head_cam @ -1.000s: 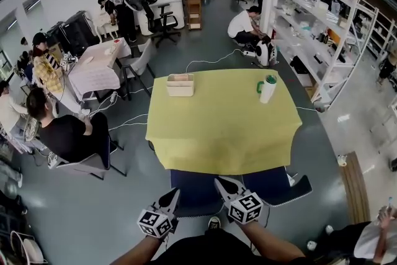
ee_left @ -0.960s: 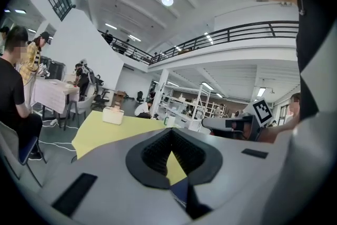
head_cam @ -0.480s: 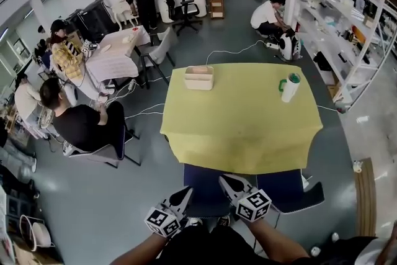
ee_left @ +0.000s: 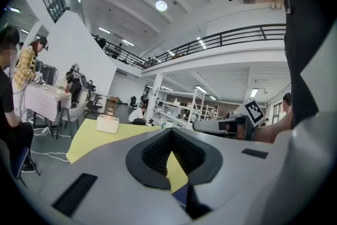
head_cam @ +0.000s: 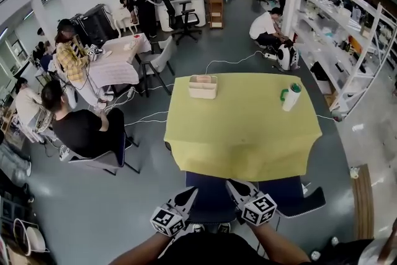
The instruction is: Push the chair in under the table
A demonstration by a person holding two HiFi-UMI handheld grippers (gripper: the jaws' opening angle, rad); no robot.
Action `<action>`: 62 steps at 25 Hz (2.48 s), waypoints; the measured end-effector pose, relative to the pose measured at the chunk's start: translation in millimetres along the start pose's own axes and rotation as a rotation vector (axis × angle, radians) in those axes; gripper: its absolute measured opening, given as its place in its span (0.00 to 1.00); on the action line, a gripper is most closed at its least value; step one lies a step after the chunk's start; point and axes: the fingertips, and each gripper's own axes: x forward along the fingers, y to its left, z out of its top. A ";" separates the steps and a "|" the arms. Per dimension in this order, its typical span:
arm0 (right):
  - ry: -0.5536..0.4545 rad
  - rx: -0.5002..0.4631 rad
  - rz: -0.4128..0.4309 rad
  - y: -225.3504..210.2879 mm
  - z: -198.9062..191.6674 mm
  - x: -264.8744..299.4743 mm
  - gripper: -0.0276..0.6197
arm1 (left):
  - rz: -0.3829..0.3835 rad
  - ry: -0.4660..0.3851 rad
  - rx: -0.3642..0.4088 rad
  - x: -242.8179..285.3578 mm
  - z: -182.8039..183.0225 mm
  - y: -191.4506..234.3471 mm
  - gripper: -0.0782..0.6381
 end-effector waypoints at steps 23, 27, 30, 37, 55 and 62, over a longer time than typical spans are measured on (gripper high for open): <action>0.222 0.000 -0.077 -18.5 -110.5 17.5 0.06 | -0.008 0.175 -0.048 -14.7 -100.6 54.0 0.12; 0.282 0.012 -0.092 -23.1 -143.8 9.8 0.06 | 0.002 0.245 -0.090 -22.0 -139.9 56.2 0.12; 0.340 0.038 -0.095 -21.9 -172.2 -1.7 0.06 | 0.007 0.295 -0.119 -29.4 -163.5 50.3 0.12; 0.423 0.057 -0.103 -38.5 -228.9 -3.7 0.06 | 0.009 0.331 -0.123 -26.2 -206.3 58.7 0.12; 0.877 -0.311 0.116 -16.5 -337.2 -40.6 0.34 | -0.219 0.708 0.233 -65.0 -318.6 36.4 0.35; 0.991 -0.379 0.156 -16.3 -367.7 -55.2 0.36 | -0.273 0.791 0.323 -76.0 -347.9 31.7 0.36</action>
